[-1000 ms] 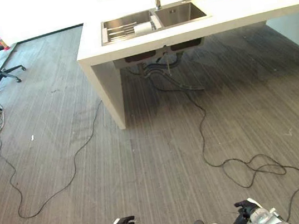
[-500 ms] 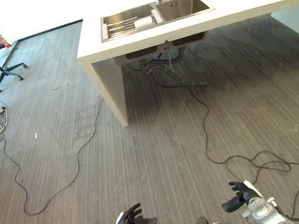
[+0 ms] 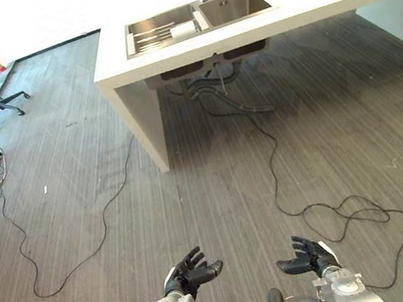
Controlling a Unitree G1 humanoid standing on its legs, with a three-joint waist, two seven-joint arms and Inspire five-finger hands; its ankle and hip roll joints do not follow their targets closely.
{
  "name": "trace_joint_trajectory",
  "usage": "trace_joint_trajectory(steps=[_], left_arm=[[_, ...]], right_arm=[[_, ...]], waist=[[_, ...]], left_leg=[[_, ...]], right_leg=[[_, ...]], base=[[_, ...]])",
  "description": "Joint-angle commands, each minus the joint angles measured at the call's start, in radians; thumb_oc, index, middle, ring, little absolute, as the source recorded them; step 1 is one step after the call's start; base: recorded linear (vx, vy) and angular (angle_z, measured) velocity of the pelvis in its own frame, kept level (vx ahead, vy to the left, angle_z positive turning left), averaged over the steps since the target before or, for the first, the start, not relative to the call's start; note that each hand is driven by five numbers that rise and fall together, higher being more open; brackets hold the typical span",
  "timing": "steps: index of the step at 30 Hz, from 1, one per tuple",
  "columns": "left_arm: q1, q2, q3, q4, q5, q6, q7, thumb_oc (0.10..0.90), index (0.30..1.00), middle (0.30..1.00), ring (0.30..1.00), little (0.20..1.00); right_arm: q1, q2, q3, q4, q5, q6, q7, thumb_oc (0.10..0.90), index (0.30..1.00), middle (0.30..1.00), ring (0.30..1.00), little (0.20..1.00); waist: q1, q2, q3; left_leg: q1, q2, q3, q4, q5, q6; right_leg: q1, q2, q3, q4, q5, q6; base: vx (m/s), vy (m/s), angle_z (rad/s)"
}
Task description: Place the dishes in the dishwasher.
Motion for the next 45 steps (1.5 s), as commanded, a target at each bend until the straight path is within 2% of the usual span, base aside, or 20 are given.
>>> trace_joint_trajectory(steps=[1, 14, 18, 19, 21, 22, 23, 25, 28, 31, 32, 35, 36, 37, 39, 40, 41, 43, 44, 45], left_arm=[[-0.033, 0.033, -0.009, -0.028, -0.049, -0.022, 0.002, 0.800, 0.900, 0.900, 0.900, 0.900], [-0.009, 0.082, 0.022, -0.067, 0.018, -0.015, 0.009, 0.800, 0.900, 0.900, 0.900, 0.900], [-0.008, 0.066, 0.076, -0.086, -0.041, -0.055, 0.044, 0.800, 0.900, 0.900, 0.900, 0.900], [-0.008, 0.066, 0.076, -0.086, -0.041, -0.055, 0.044, 0.800, 0.900, 0.900, 0.900, 0.900], [-0.021, 0.062, 0.115, -0.101, -0.084, -0.078, 0.066, 0.800, 0.900, 0.900, 0.900, 0.900], [-0.018, 0.062, 0.130, -0.092, -0.082, -0.075, 0.071, 0.800, 0.900, 0.900, 0.900, 0.900], [-0.018, 0.062, 0.130, -0.092, -0.082, -0.075, 0.071, 0.800, 0.900, 0.900, 0.900, 0.900], [0.014, 0.066, 0.153, -0.087, -0.056, -0.062, 0.064, 0.800, 0.900, 0.900, 0.900, 0.900], [0.096, 0.055, 0.188, -0.079, 0.008, -0.042, 0.038, 0.800, 0.900, 0.900, 0.900, 0.900], [0.136, 0.042, 0.206, -0.042, 0.035, -0.036, 0.018, 0.800, 0.900, 0.900, 0.900, 0.900], [0.163, 0.030, 0.223, -0.026, 0.046, -0.039, 0.005, 0.800, 0.900, 0.900, 0.900, 0.900], [0.185, 0.028, 0.274, -0.071, 0.031, -0.059, 0.022, 0.800, 0.900, 0.900, 0.900, 0.900], [0.124, -0.029, 0.296, 0.354, 0.176, -0.041, 0.031, 0.800, 0.900, 0.900, 0.900, 0.900], [0.115, -0.032, 0.298, 0.366, 0.179, -0.049, 0.027, 0.800, 0.900, 0.900, 0.900, 0.900], [-0.075, -0.038, 0.345, 0.418, 0.133, -0.127, 0.104, 0.800, 0.900, 0.900, 0.900, 0.900], [-0.196, -0.023, 0.379, 0.420, 0.091, -0.169, 0.163, 0.800, 0.900, 0.900, 0.900, 0.900], [-0.197, -0.023, 0.379, 0.421, 0.091, -0.169, 0.163, 0.800, 0.900, 0.900, 0.900, 0.900], [-0.320, 0.000, 0.381, 0.385, 0.111, -0.216, 0.197, 0.800, 0.900, 0.900, 0.900, 0.900], [-0.380, 0.017, 0.384, 0.319, 0.115, -0.237, 0.204, 0.800, 0.900, 0.900, 0.900, 0.900], [-0.520, -0.060, 0.204, 0.274, 0.148, -0.256, 0.240, 0.800, 0.900, 0.900, 0.900, 0.900]], right_arm=[[-0.058, -0.017, 0.012, -0.029, 0.067, -0.030, 0.019, 0.800, 0.900, 0.900, 0.900, 0.900], [-0.070, -0.062, 0.047, -0.049, 0.047, -0.013, 0.026, 0.800, 0.900, 0.900, 0.900, 0.900], [-0.092, -0.067, 0.034, -0.046, 0.048, -0.024, 0.018, 0.800, 0.900, 0.900, 0.900, 0.900], [-0.092, -0.067, 0.034, -0.046, 0.048, -0.024, 0.018, 0.800, 0.900, 0.900, 0.900, 0.900], [-0.120, -0.081, 0.018, -0.031, 0.038, -0.020, 0.007, 0.800, 0.900, 0.900, 0.900, 0.900], [-0.107, -0.084, 0.010, -0.023, 0.025, -0.016, 0.005, 0.800, 0.900, 0.900, 0.900, 0.900], [-0.106, -0.083, 0.010, -0.024, 0.024, -0.016, 0.005, 0.800, 0.900, 0.900, 0.900, 0.900], [-0.070, -0.087, 0.000, -0.041, 0.004, -0.013, 0.011, 0.800, 0.900, 0.900, 0.900, 0.900], [-0.029, -0.104, -0.024, -0.058, -0.017, -0.016, 0.020, 0.800, 0.900, 0.900, 0.900, 0.900], [-0.034, -0.119, -0.021, -0.039, -0.045, -0.015, 0.030, 0.800, 0.900, 0.900, 0.900, 0.900], [-0.041, -0.121, -0.017, -0.023, -0.064, -0.015, 0.043, 0.800, 0.900, 0.900, 0.900, 0.900], [-0.026, -0.101, -0.022, -0.045, -0.079, -0.020, 0.062, 0.800, 0.900, 0.900, 0.900, 0.900], [-0.036, -0.064, -0.022, 0.081, -0.069, -0.027, 0.045, 0.800, 0.900, 0.900, 0.900, 0.900], [-0.042, -0.064, -0.023, 0.084, -0.069, -0.030, 0.045, 0.800, 0.900, 0.900, 0.900, 0.900], [-0.163, -0.009, -0.034, 0.197, -0.040, -0.047, 0.000, 0.800, 0.900, 0.900, 0.900, 0.900], [-0.214, 0.022, -0.046, 0.244, -0.031, -0.074, -0.026, 0.800, 0.900, 0.900, 0.900, 0.900], [-0.215, 0.022, -0.046, 0.245, -0.031, -0.075, -0.026, 0.800, 0.900, 0.900, 0.900, 0.900], [-0.264, 0.043, -0.067, 0.269, -0.011, -0.094, -0.046, 0.800, 0.900, 0.900, 0.900, 0.900], [-0.279, 0.041, -0.075, 0.254, -0.002, -0.107, -0.055, 0.800, 0.900, 0.900, 0.900, 0.900], [-0.642, 0.334, 0.225, 0.282, -0.206, -0.130, -0.232, 0.800, 0.900, 0.900, 0.900, 0.900]], waist=[[-0.003, -0.051, -0.026], [-0.002, -0.032, -0.014], [0.006, -0.056, 0.028], [0.006, -0.056, 0.028], [0.036, -0.068, 0.081], [0.049, -0.063, 0.089], [0.050, -0.065, 0.088], [0.067, -0.062, 0.080], [0.090, -0.038, 0.061], [0.121, -0.037, 0.052], [0.143, -0.038, 0.039], [0.164, -0.059, -0.004], [0.180, -0.093, -0.023], [0.181, -0.091, -0.020], [0.194, -0.135, -0.034], [0.178, -0.163, -0.038], [0.180, -0.159, -0.039], [0.151, -0.155, -0.030], [0.136, -0.128, -0.020], [0.142, -0.120, -0.002]], left_leg=[[-0.038, 0.001, 0.025, 0.002, -0.020, -0.046], [-0.052, 0.024, 0.008, 0.004, 0.005, -0.057], [-0.175, 0.023, -0.002, 0.227, -0.029, -0.074], [-0.175, 0.023, -0.002, 0.227, -0.029, -0.074], [-0.348, 0.003, -0.047, 0.552, 0.075, -0.118], [-0.414, 0.024, 0.001, 0.479, 0.115, -0.119], [-0.413, 0.023, 0.002, 0.479, 0.113, -0.118], [-0.447, 0.041, 0.071, 0.352, 0.102, -0.098], [-0.459, 0.075, 0.179, 0.092, 0.180, -0.095], [-0.513, 0.095, 0.159, 0.020, 0.208, -0.103], [-0.520, 0.109, 0.157, 0.021, 0.246, -0.113], [-0.470, 0.107, 0.165, 0.020, 0.286, -0.094], [-0.435, 0.082, 0.160, 0.022, 0.262, -0.069], [-0.436, 0.085, 0.161, 0.022, 0.263, -0.069], [-0.396, 0.040, 0.149, 0.020, 0.214, -0.038], [-0.349, -0.005, 0.137, 0.012, 0.166, -0.005], [-0.351, 0.000, 0.138, 0.011, 0.167, -0.006], [-0.290, -0.012, 0.115, 0.002, 0.122, 0.013], [-0.264, 0.011, 0.103, 0.002, 0.110, 0.020], [-0.230, -0.005, 0.086, 0.002, 0.093, 0.035]], right_leg=[[0.012, -0.091, -0.013, 0.011, -0.091, 0.126], [-0.004, -0.071, -0.001, 0.011, -0.106, 0.108], [-0.017, -0.083, 0.007, 0.011, -0.105, 0.089], [-0.017, -0.083, 0.007, 0.011, -0.105, 0.089], [-0.015, -0.087, -0.001, 0.011, -0.115, 0.060], [0.005, -0.088, -0.024, 0.011, -0.135, 0.062], [0.006, -0.089, -0.023, 0.011, -0.137, 0.062], [0.025, -0.086, -0.026, 0.011, -0.157, 0.074], [0.071, -0.060, -0.008, 0.011, -0.203, 0.099], [0.111, -0.061, 0.023, 0.011, -0.236, 0.110], [0.159, -0.059, 0.061, 0.011, -0.262, 0.112], [0.219, -0.084, 0.091, 0.020, -0.270, 0.128], [0.212, -0.115, 0.081, 0.107, -0.277, 0.150], [0.209, -0.114, 0.084, 0.108, -0.276, 0.149], [0.171, -0.140, 0.083, 0.242, -0.211, 0.186], [0.098, -0.155, 0.089, 0.429, -0.064, 0.235], [0.096, -0.151, 0.091, 0.426, -0.060, 0.234], [0.005, -0.152, 0.083, 0.628, 0.077, 0.261], [-0.041, -0.131, 0.082, 0.704, 0.119, 0.258], [-0.068, -0.146, 0.067, 0.775, 0.113, 0.258]], base=[[0.00, 0.000, 0.00], [0.00, -0.035, 0.00], [-0.06, -0.083, 0.02], [-0.09, -0.160, 0.00], [0.00, -0.189, 0.09], [0.10, -0.072, 0.16], [0.29, 0.040, 0.15], [0.28, 0.065, 0.15], [0.30, 0.088, -0.11], [0.36, 0.096, -0.19], [0.47, 0.090, -0.52], [0.59, 0.140, -0.68], [0.43, 0.124, -0.98], [0.44, 0.098, -0.80], [0.39, 0.105, -0.43], [0.33, 0.130, 0.06], [0.31, 0.139, 0.47], [0.24, 0.138, 0.42], [0.34, 0.177, 0.75], [0.40, 0.113, 0.53]])
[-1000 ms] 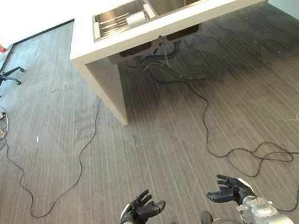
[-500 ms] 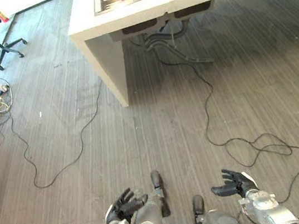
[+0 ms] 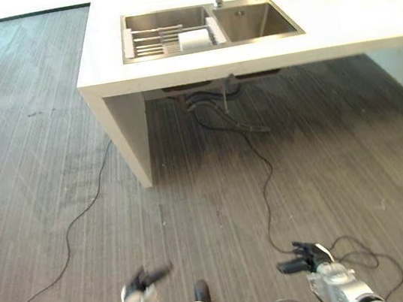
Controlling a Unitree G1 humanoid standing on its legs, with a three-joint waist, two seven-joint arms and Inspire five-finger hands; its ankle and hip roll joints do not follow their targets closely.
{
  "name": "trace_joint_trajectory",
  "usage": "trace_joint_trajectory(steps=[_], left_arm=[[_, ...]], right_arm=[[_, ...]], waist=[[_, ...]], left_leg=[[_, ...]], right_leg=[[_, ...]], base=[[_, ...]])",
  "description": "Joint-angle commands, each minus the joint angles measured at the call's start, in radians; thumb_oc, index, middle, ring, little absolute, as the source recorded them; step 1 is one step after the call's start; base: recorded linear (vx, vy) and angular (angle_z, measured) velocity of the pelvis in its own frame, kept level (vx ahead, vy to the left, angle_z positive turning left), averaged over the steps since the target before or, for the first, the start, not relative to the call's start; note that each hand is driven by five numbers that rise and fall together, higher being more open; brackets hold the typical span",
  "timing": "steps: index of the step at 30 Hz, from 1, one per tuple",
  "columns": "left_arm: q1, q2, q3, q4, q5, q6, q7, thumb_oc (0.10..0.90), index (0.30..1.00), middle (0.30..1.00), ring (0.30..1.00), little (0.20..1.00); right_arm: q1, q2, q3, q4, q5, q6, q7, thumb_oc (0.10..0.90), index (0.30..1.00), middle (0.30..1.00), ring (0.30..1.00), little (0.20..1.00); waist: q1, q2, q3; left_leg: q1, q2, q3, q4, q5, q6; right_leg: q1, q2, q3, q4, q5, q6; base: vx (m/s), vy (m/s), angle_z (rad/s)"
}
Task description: Place the dishes in the dishwasher.
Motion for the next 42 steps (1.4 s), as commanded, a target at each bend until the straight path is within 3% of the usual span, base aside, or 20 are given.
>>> trace_joint_trajectory(steps=[1, 2, 3, 5, 6, 8, 9, 10, 15, 20, 22, 24, 26, 27, 29, 31, 32, 34, 38, 42], left_arm=[[-0.153, 0.025, -0.174, -0.131, 0.295, -0.303, 0.079, 0.800, 0.900, 0.900, 0.900, 0.900], [-0.325, 0.152, -0.129, -0.292, 0.175, -0.208, 0.163, 0.800, 0.900, 0.900, 0.900, 0.900], [-0.188, 0.147, -0.078, -0.453, 0.258, -0.260, 0.132, 0.800, 0.900, 0.900, 0.900, 0.900], [-0.194, 0.146, -0.059, -0.641, 0.322, -0.266, 0.162, 0.800, 0.900, 0.900, 0.900, 0.900], [-0.190, 0.160, -0.041, -0.519, 0.421, -0.299, 0.195, 0.800, 0.900, 0.900, 0.900, 0.900], [-0.206, 0.160, -0.044, -0.413, 0.415, -0.313, 0.201, 0.800, 0.900, 0.900, 0.900, 0.900], [-0.364, 0.294, -0.091, -0.356, 0.601, -0.200, 0.324, 0.800, 0.900, 0.900, 0.900, 0.900], [-0.395, 0.284, -0.067, -0.481, 0.608, -0.233, 0.340, 0.800, 0.900, 0.900, 0.900, 0.900], [-0.361, 0.258, -0.041, -0.580, 0.731, -0.205, 0.371, 0.800, 0.900, 0.900, 0.900, 0.900], [-0.352, 0.218, -0.023, -0.631, 0.780, -0.170, 0.376, 0.800, 0.900, 0.900, 0.900, 0.900], [-0.336, 0.221, 0.010, -0.660, 0.810, -0.142, 0.382, 0.800, 0.900, 0.900, 0.900, 0.900], [-0.337, 0.228, 0.011, -0.658, 0.812, -0.141, 0.367, 0.800, 0.900, 0.900, 0.900, 0.900], [-0.335, 0.242, 0.025, -0.671, 0.814, -0.146, 0.364, 0.800, 0.900, 0.900, 0.900, 0.900], [-0.330, 0.236, 0.028, -0.686, 0.811, -0.152, 0.362, 0.800, 0.900, 0.900, 0.900, 0.900], [-0.334, 0.239, 0.031, -0.697, 0.807, -0.160, 0.358, 0.800, 0.900, 0.900, 0.900, 0.900], [-0.356, 0.265, 0.031, -0.699, 0.840, -0.149, 0.363, 0.800, 0.900, 0.900, 0.900, 0.900], [-0.356, 0.265, 0.031, -0.699, 0.840, -0.149, 0.363, 0.800, 0.900, 0.900, 0.900, 0.900], [-0.414, 0.301, 0.000, -0.656, 0.867, -0.130, 0.357, 0.800, 0.900, 0.900, 0.900, 0.900], [-0.373, 0.337, 0.032, -0.675, 0.895, -0.116, 0.368, 0.800, 0.900, 0.900, 0.900, 0.900], [-0.358, 0.367, 0.030, -0.691, 0.946, -0.105, 0.356, 0.800, 0.900, 0.900, 0.900, 0.900]], right_arm=[[-0.250, 0.037, 0.070, 0.023, -0.073, -0.162, -0.151, 0.800, 0.900, 0.900, 0.900, 0.900], [-0.268, -0.111, 0.014, -0.095, -0.072, -0.124, -0.138, 0.800, 0.900, 0.900, 0.900, 0.900], [-0.195, -0.116, 0.003, -0.204, -0.098, -0.153, -0.129, 0.800, 0.900, 0.900, 0.900, 0.900], [-0.133, -0.122, -0.009, -0.268, -0.121, -0.148, -0.129, 0.800, 0.900, 0.900, 0.900, 0.900], [-0.115, -0.112, -0.055, -0.194, -0.095, -0.153, -0.139, 0.800, 0.900, 0.900, 0.900, 0.900], [-0.131, -0.121, -0.065, -0.146, -0.089, -0.161, -0.149, 0.800, 0.900, 0.900, 0.900, 0.900], [-0.143, -0.140, -0.045, -0.094, -0.086, -0.166, -0.159, 0.800, 0.900, 0.900, 0.900, 0.900], [-0.154, -0.129, -0.066, -0.075, -0.071, -0.163, -0.178, 0.800, 0.900, 0.900, 0.900, 0.900], [-0.072, -0.108, -0.075, -0.056, -0.103, -0.150, -0.177, 0.800, 0.900, 0.900, 0.900, 0.900], [-0.081, -0.126, -0.030, -0.057, -0.139, -0.136, -0.163, 0.800, 0.900, 0.900, 0.900, 0.900], [-0.093, -0.151, -0.023, -0.108, -0.140, -0.136, -0.162, 0.800, 0.900, 0.900, 0.900, 0.900], [-0.096, -0.164, -0.024, -0.116, -0.139, -0.135, -0.157, 0.800, 0.900, 0.900, 0.900, 0.900], [-0.097, -0.177, -0.023, -0.119, -0.144, -0.130, -0.150, 0.800, 0.900, 0.900, 0.900, 0.900], [-0.098, -0.182, -0.018, -0.113, -0.159, -0.120, -0.147, 0.800, 0.900, 0.900, 0.900, 0.900], [-0.097, -0.178, -0.013, -0.086, -0.178, -0.110, -0.145, 0.800, 0.900, 0.900, 0.900, 0.900], [-0.089, -0.179, -0.019, -0.070, -0.189, -0.111, -0.142, 0.800, 0.900, 0.900, 0.900, 0.900], [-0.089, -0.179, -0.019, -0.070, -0.189, -0.111, -0.142, 0.800, 0.900, 0.900, 0.900, 0.900], [-0.085, -0.189, -0.008, -0.036, -0.207, -0.109, -0.138, 0.800, 0.900, 0.900, 0.900, 0.900], [-0.072, -0.159, 0.013, -0.006, -0.260, -0.099, -0.129, 0.800, 0.900, 0.900, 0.900, 0.900], [-0.056, -0.141, 0.007, -0.002, -0.262, -0.101, -0.118, 0.800, 0.900, 0.900, 0.900, 0.900]], waist=[[-0.006, 0.042, 0.052], [-0.031, 0.067, 0.062], [-0.049, 0.078, 0.083], [-0.070, 0.074, 0.089], [-0.089, 0.063, 0.078], [-0.097, 0.057, 0.076], [-0.128, 0.054, 0.057], [-0.145, 0.044, 0.046], [-0.172, 0.050, -0.009], [-0.193, 0.088, -0.045], [-0.178, 0.091, -0.008], [-0.174, 0.081, 0.016], [-0.160, 0.076, 0.035], [-0.148, 0.063, 0.054], [-0.132, 0.064, 0.055], [-0.128, 0.084, 0.047], [-0.128, 0.084, 0.047], [-0.117, 0.107, 0.042], [-0.106, 0.128, 0.009], [-0.105, 0.101, -0.021]], left_leg=[[-0.028, 0.035, 0.023, -0.018, -0.007, -0.042], [-0.007, 0.048, 0.006, -0.018, -0.030, -0.041], [0.030, 0.054, -0.008, -0.018, -0.050, -0.047], [0.059, 0.050, -0.011, -0.018, -0.075, -0.054], [0.090, 0.056, -0.021, -0.018, -0.099, -0.085], [0.102, 0.060, -0.028, -0.018, -0.111, -0.101], [0.121, 0.060, -0.043, -0.018, -0.138, -0.117], [0.139, 0.068, -0.067, -0.018, -0.159, -0.137], [0.178, 0.095, -0.078, -0.018, -0.187, -0.170], [0.183, 0.177, -0.114, 0.048, -0.125, -0.219], [0.084, 0.179, -0.141, 0.352, -0.053, -0.234], [0.026, 0.166, -0.148, 0.513, -0.032, -0.233], [-0.010, 0.134, -0.155, 0.594, -0.034, -0.232], [-0.080, 0.127, -0.106, 0.603, -0.040, -0.223], [-0.131, 0.139, -0.035, 0.499, -0.062, -0.206], [-0.127, 0.173, 0.047, 0.266, -0.039, -0.195], [-0.127, 0.173, 0.047, 0.266, -0.039, -0.195], [-0.139, 0.184, 0.106, 0.028, 0.063, -0.209], [-0.123, 0.188, 0.064, -0.009, 0.098, -0.214], [-0.075, 0.157, 0.073, -0.014, 0.065, -0.194]], right_leg=[[0.146, 0.039, -0.055, -0.066, 0.298, -0.022], [0.070, 0.050, -0.048, -0.046, 0.275, -0.039], [-0.008, 0.038, -0.077, -0.106, 0.217, -0.062], [-0.038, 0.009, -0.102, -0.184, 0.152, -0.078], [-0.019, -0.020, -0.119, -0.420, 0.125, -0.087], [-0.004, -0.013, -0.098, -0.570, 0.153, -0.085], [-0.010, -0.011, -0.040, -0.706, 0.170, -0.073], [-0.020, -0.024, 0.025, -0.835, 0.240, -0.044], [0.013, -0.032, 0.025, -0.902, 0.286, -0.039], [0.094, 0.032, 0.000, -0.905, 0.237, -0.091], [0.149, 0.053, -0.007, -0.905, 0.187, -0.127], [0.166, 0.046, -0.009, -0.905, 0.176, -0.141], [0.186, 0.039, -0.009, -0.905, 0.170, -0.152], [0.214, 0.032, -0.015, -0.905, 0.153, -0.162], [0.240, 0.033, -0.018, -0.905, 0.135, -0.158], [0.259, 0.048, -0.028, -0.905, 0.110, -0.143], [0.259, 0.048, -0.028, -0.905, 0.110, -0.143], [0.303, 0.054, -0.043, -0.905, 0.075, -0.127], [0.360, 0.061, -0.027, -0.905, 0.032, -0.121], [0.384, 0.023, -0.022, -0.905, 0.039, -0.101]], base=[[0.40, 0.095, 0.27], [0.45, 0.064, 0.30], [0.30, 0.067, 0.63], [0.39, -0.094, 0.19], [0.40, -0.178, -0.52], [0.35, -0.198, 0.24], [0.57, -0.307, 0.80], [0.57, -0.301, 0.59], [0.30, -0.198, 0.31], [0.20, -0.280, 0.21], [0.15, -0.307, 0.00], [0.09, -0.224, -0.02], [0.13, -0.215, -0.09], [0.27, -0.248, 0.02], [0.32, -0.081, 0.27], [0.31, 0.064, 0.09], [0.27, 0.086, -0.10], [0.38, 0.110, 0.04], [0.35, 0.108, -0.15], [0.27, 0.106, -0.48]])
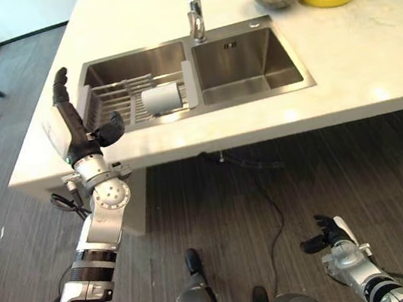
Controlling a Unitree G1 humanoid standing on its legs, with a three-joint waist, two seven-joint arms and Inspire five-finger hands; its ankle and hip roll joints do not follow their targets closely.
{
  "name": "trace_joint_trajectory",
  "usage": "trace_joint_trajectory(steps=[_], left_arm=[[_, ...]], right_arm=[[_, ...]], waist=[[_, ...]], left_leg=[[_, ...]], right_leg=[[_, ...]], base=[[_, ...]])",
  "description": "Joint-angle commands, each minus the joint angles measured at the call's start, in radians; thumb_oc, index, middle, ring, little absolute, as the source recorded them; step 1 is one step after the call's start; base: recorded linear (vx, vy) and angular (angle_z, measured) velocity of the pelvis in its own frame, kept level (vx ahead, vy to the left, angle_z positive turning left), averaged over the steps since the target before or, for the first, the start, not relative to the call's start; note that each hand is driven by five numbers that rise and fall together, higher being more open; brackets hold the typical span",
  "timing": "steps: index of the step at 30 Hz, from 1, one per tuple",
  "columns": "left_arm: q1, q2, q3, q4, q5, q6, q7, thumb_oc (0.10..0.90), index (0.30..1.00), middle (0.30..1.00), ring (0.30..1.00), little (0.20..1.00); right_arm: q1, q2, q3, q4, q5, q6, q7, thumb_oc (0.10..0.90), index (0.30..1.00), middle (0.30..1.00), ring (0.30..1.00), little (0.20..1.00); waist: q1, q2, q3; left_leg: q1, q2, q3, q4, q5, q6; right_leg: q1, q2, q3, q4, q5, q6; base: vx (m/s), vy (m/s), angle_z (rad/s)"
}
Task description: Place the dishes in the dishwasher.
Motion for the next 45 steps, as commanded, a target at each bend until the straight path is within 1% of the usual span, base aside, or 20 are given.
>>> trace_joint_trajectory(steps=[1, 3, 4, 6, 7, 8, 9, 10, 12, 13, 17, 22, 25, 27, 30, 31, 33, 35, 36, 45], left_arm=[[-0.062, 0.132, 0.019, -0.110, 0.122, -0.042, 0.001, 0.800, 0.900, 0.900, 0.900, 0.900], [-0.072, 0.141, -0.001, -0.125, 0.120, -0.045, -0.013, 0.800, 0.900, 0.900, 0.900, 0.900], [-0.075, 0.143, -0.013, -0.166, 0.098, -0.068, -0.035, 0.800, 0.900, 0.900, 0.900, 0.900], [-0.049, 0.141, -0.012, -0.249, 0.021, -0.125, -0.076, 0.800, 0.900, 0.900, 0.900, 0.900], [-0.028, 0.151, 0.001, -0.301, -0.013, -0.151, -0.099, 0.800, 0.900, 0.900, 0.900, 0.900], [0.001, 0.173, 0.029, -0.348, -0.053, -0.200, -0.107, 0.800, 0.900, 0.900, 0.900, 0.900], [0.006, 0.174, 0.034, -0.352, -0.055, -0.201, -0.110, 0.800, 0.900, 0.900, 0.900, 0.900], [0.024, 0.172, 0.061, -0.384, -0.135, -0.242, -0.115, 0.800, 0.900, 0.900, 0.900, 0.900], [0.034, 0.167, 0.077, -0.406, -0.178, -0.264, -0.147, 0.800, 0.900, 0.900, 0.900, 0.900], [0.071, 0.087, 0.090, -0.407, -0.258, -0.296, -0.150, 0.800, 0.900, 0.900, 0.900, 0.900], [0.111, 0.021, 0.094, -0.439, -0.333, -0.313, -0.188, 0.800, 0.900, 0.900, 0.900, 0.900], [0.193, 0.097, 0.172, -0.497, -0.232, -0.295, -0.184, 0.800, 0.900, 0.900, 0.900, 0.900], [0.230, 0.123, 0.175, -0.498, -0.229, -0.288, -0.215, 0.800, 0.900, 0.900, 0.900, 0.900], [0.285, 0.196, 0.156, -0.481, -0.173, -0.253, -0.283, 0.800, 0.900, 0.900, 0.900, 0.900], [0.333, 0.456, 0.160, -0.492, 0.038, -0.212, -0.369, 0.800, 0.900, 0.900, 0.900, 0.900], [0.333, 0.459, 0.161, -0.492, 0.038, -0.212, -0.369, 0.800, 0.900, 0.900, 0.900, 0.900], [0.369, 0.521, 0.155, -0.514, 0.041, -0.215, -0.434, 0.800, 0.900, 0.900, 0.900, 0.900], [0.402, 0.510, 0.158, -0.514, 0.024, -0.192, -0.486, 0.800, 0.900, 0.900, 0.900, 0.900], [0.385, 0.454, 0.126, -0.494, -0.022, -0.183, -0.514, 0.800, 0.900, 0.900, 0.900, 0.900], [0.288, 0.347, -0.024, -0.488, -0.076, -0.153, -0.621, 0.800, 0.900, 0.900, 0.900, 0.900]], right_arm=[[-0.015, 0.025, -0.019, -0.065, -0.020, -0.047, 0.000, 0.800, 0.900, 0.900, 0.900, 0.900], [-0.016, 0.044, -0.006, -0.058, -0.026, -0.044, 0.009, 0.800, 0.900, 0.900, 0.900, 0.900], [-0.022, 0.050, -0.004, -0.054, -0.024, -0.044, 0.017, 0.800, 0.900, 0.900, 0.900, 0.900], [-0.037, 0.058, -0.005, -0.073, -0.011, -0.044, 0.020, 0.800, 0.900, 0.900, 0.900, 0.900], [-0.043, 0.056, -0.008, -0.086, -0.002, -0.045, 0.020, 0.800, 0.900, 0.900, 0.900, 0.900], [-0.056, 0.049, -0.019, -0.091, 0.011, -0.053, 0.020, 0.800, 0.900, 0.900, 0.900, 0.900], [-0.057, 0.049, -0.017, -0.090, 0.012, -0.053, 0.021, 0.800, 0.900, 0.900, 0.900, 0.900], [-0.074, 0.036, -0.020, -0.069, 0.015, -0.048, 0.021, 0.800, 0.900, 0.900, 0.900, 0.900], [-0.081, 0.047, -0.010, -0.060, 0.013, -0.048, 0.022, 0.800, 0.900, 0.900, 0.900, 0.900], [-0.069, 0.048, -0.011, -0.057, 0.001, -0.048, 0.021, 0.800, 0.900, 0.900, 0.900, 0.900], [-0.040, 0.030, -0.059, -0.029, 0.024, -0.044, 0.011, 0.800, 0.900, 0.900, 0.900, 0.900], [0.006, 0.018, -0.073, -0.025, 0.006, -0.044, 0.014, 0.800, 0.900, 0.900, 0.900, 0.900], [-0.001, 0.015, -0.058, -0.025, -0.013, -0.042, 0.019, 0.800, 0.900, 0.900, 0.900, 0.900], [-0.011, 0.007, -0.052, -0.026, -0.029, -0.040, 0.025, 0.800, 0.900, 0.900, 0.900, 0.900], [-0.010, 0.001, -0.035, -0.015, -0.059, -0.048, 0.058, 0.800, 0.900, 0.900, 0.900, 0.900], [-0.010, 0.003, -0.034, -0.015, -0.060, -0.048, 0.058, 0.800, 0.900, 0.900, 0.900, 0.900], [-0.010, 0.006, -0.009, -0.017, -0.090, -0.042, 0.078, 0.800, 0.900, 0.900, 0.900, 0.900], [-0.007, 0.021, 0.005, -0.011, -0.107, -0.033, 0.089, 0.800, 0.900, 0.900, 0.900, 0.900], [-0.005, 0.024, 0.014, -0.008, -0.116, -0.021, 0.099, 0.800, 0.900, 0.900, 0.900, 0.900], [-0.009, 0.035, 0.032, 0.036, -0.125, 0.003, 0.129, 0.800, 0.900, 0.900, 0.900, 0.900]], waist=[[0.008, -0.038, -0.131], [0.010, -0.059, -0.131], [0.009, -0.065, -0.124], [-0.001, -0.070, -0.103], [-0.009, -0.059, -0.099], [-0.016, -0.046, -0.089], [-0.019, -0.047, -0.091], [-0.012, -0.046, -0.085], [-0.014, -0.047, -0.081], [-0.008, -0.060, -0.081], [0.005, -0.067, -0.105], [0.030, -0.063, -0.117], [0.033, -0.058, -0.109], [0.030, -0.043, -0.097], [0.027, -0.032, -0.084], [0.027, -0.033, -0.085], [0.023, -0.022, -0.084], [0.018, -0.018, -0.086], [0.008, -0.015, -0.086], [-0.031, -0.006, -0.092]], left_leg=[[0.055, -0.015, 0.003, 0.017, -0.102, -0.008], [0.080, -0.041, 0.008, 0.017, -0.137, 0.016], [0.083, -0.050, 0.002, 0.017, -0.148, 0.024], [0.105, -0.063, -0.021, 0.017, -0.172, 0.041], [0.110, -0.059, -0.029, 0.017, -0.181, 0.047], [0.133, -0.060, -0.042, 0.017, -0.203, 0.043], [0.133, -0.060, -0.042, 0.017, -0.207, 0.043], [0.148, -0.064, -0.035, 0.017, -0.221, 0.031], [0.154, -0.061, -0.052, 0.017, -0.213, 0.028], [0.165, -0.053, -0.041, 0.017, -0.216, 0.030], [0.165, -0.050, -0.034, 0.017, -0.214, 0.025], [0.177, -0.027, -0.034, 0.017, -0.194, -0.006], [0.178, -0.016, -0.032, 0.017, -0.184, -0.014], [0.177, -0.011, -0.028, 0.017, -0.175, -0.018], [0.179, -0.011, -0.020, 0.020, -0.175, -0.025], [0.176, -0.009, -0.019, 0.017, -0.168, -0.025], [0.172, -0.007, -0.013, 0.018, -0.166, -0.027], [0.176, -0.004, -0.005, 0.019, -0.166, -0.028], [0.179, 0.001, 0.000, 0.018, -0.166, -0.029], [0.200, 0.009, 0.027, 0.017, -0.184, -0.025]], right_leg=[[0.020, -0.205, -0.059, 0.063, -0.080, 0.166], [-0.031, -0.234, -0.054, 0.192, -0.076, 0.190], [-0.072, -0.233, -0.041, 0.277, -0.056, 0.202], [-0.159, -0.216, -0.005, 0.452, -0.003, 0.220], [-0.204, -0.182, 0.025, 0.505, 0.023, 0.221], [-0.285, -0.164, 0.018, 0.468, 0.003, 0.204], [-0.285, -0.165, 0.017, 0.469, -0.002, 0.203], [-0.309, -0.182, -0.054, 0.307, -0.022, 0.179], [-0.257, -0.183, -0.078, 0.267, -0.025, 0.176], [-0.233, -0.186, -0.086, 0.254, -0.033, 0.175], [-0.153, -0.174, -0.108, 0.165, -0.043, 0.155], [-0.051, -0.154, -0.127, 0.011, -0.040, 0.143], [-0.045, -0.148, -0.127, 0.011, -0.051, 0.137], [-0.046, -0.148, -0.121, 0.011, -0.055, 0.139], [-0.045, -0.152, -0.119, 0.011, -0.052, 0.142], [-0.050, -0.150, -0.118, 0.011, -0.047, 0.141], [-0.057, -0.148, -0.114, 0.011, -0.043, 0.141], [-0.059, -0.149, -0.110, 0.011, -0.044, 0.142], [-0.059, -0.149, -0.105, 0.011, -0.044, 0.142], [-0.072, -0.156, -0.085, 0.011, -0.032, 0.146]], base=[[0.22, 0.135, -0.08], [0.25, 0.192, 0.11], [0.16, 0.156, 0.01], [0.12, 0.121, 0.09], [0.21, 0.132, 0.36], [0.18, 0.086, 0.43], [0.27, 0.007, 0.21], [0.19, -0.054, 0.27], [0.13, -0.052, 0.24], [0.04, -0.035, 0.27], [0.09, -0.086, 0.20], [0.05, -0.094, -0.01], [-0.03, -0.077, -0.21], [-0.02, -0.013, -0.02], [-0.01, -0.016, -0.10], [-0.03, -0.015, -0.15], [-0.03, -0.001, 0.01], [-0.03, -0.001, 0.00], [-0.02, -0.008, -0.09], [-0.01, 0.001, -0.05]])
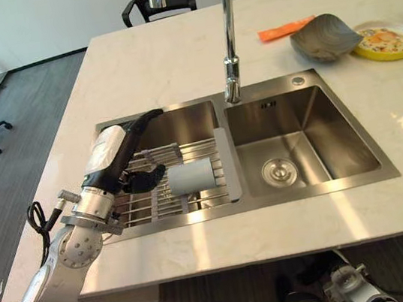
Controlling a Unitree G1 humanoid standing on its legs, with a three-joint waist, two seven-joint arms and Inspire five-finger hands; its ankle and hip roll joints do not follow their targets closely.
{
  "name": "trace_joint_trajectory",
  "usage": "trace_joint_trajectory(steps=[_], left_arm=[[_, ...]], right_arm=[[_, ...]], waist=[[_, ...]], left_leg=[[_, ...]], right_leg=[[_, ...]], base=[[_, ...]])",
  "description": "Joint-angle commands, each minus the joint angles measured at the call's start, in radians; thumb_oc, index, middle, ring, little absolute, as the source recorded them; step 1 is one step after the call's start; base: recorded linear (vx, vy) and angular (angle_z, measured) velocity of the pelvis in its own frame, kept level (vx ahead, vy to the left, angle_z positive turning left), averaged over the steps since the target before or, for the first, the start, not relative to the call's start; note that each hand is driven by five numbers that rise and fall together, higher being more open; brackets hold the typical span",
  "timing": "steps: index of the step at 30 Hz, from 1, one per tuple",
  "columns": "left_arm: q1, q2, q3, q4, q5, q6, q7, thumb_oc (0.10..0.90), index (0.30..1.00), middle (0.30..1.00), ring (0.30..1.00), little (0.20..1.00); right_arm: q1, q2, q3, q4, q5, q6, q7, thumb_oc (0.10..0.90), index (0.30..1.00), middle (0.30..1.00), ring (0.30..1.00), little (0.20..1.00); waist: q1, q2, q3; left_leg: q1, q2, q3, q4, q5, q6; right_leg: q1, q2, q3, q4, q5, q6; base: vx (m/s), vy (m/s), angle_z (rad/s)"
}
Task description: Place the dishes in the dishwasher.
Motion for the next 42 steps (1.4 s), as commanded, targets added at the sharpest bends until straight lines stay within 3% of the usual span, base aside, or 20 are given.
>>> trace_joint_trajectory(steps=[1, 11, 23, 31, 42], left_arm=[[-0.097, 0.007, 0.001, -0.060, -0.049, -0.028, -0.028, 0.800, 0.900, 0.900, 0.900, 0.900], [-0.127, -0.024, -0.074, -0.034, -0.110, -0.014, -0.098, 0.800, 0.900, 0.900, 0.900, 0.900], [-0.126, -0.034, -0.118, 0.124, -0.014, 0.026, -0.114, 0.800, 0.900, 0.900, 0.900, 0.900], [-0.134, -0.083, -0.136, 0.281, 0.086, 0.069, -0.063, 0.800, 0.900, 0.900, 0.900, 0.900], [-0.173, -0.162, -0.185, 0.326, 0.149, 0.077, -0.036, 0.800, 0.900, 0.900, 0.900, 0.900]], right_arm=[[-0.078, 0.005, 0.007, 0.002, -0.018, -0.015, -0.005, 0.800, 0.900, 0.900, 0.900, 0.900], [-0.074, 0.014, 0.008, -0.004, -0.011, -0.009, 0.015, 0.800, 0.900, 0.900, 0.900, 0.900], [-0.063, 0.008, -0.002, 0.004, 0.005, -0.002, 0.030, 0.800, 0.900, 0.900, 0.900, 0.900], [-0.054, -0.007, -0.017, -0.008, 0.013, 0.011, 0.028, 0.800, 0.900, 0.900, 0.900, 0.900], [-0.065, -0.006, -0.013, -0.012, 0.006, 0.017, 0.019, 0.800, 0.900, 0.900, 0.900, 0.900]], waist=[[-0.032, -0.057, -0.038], [-0.064, -0.048, -0.044], [-0.077, -0.051, -0.047], [-0.074, -0.058, -0.050], [-0.073, -0.063, -0.051]], left_leg=[[-0.066, 0.042, 0.015, 0.003, 0.041, -0.058], [-0.038, 0.043, 0.050, 0.003, 0.020, -0.052], [-0.035, 0.036, 0.040, 0.003, 0.010, -0.047], [-0.039, 0.029, 0.027, 0.003, 0.007, -0.044], [-0.042, 0.024, 0.018, 0.003, 0.003, -0.039]], right_leg=[[0.127, -0.049, -0.003, 0.019, -0.204, 0.080], [0.122, -0.052, 0.027, 0.019, -0.196, 0.083], [0.121, -0.051, 0.031, 0.019, -0.192, 0.084], [0.124, -0.051, 0.021, 0.019, -0.193, 0.081], [0.127, -0.053, 0.014, 0.019, -0.193, 0.080]], base=[[-0.01, 0.016, -0.16], [-0.01, 0.012, -0.17], [0.00, 0.001, -0.01], [0.00, 0.000, 0.00], [0.00, -0.001, 0.00]])
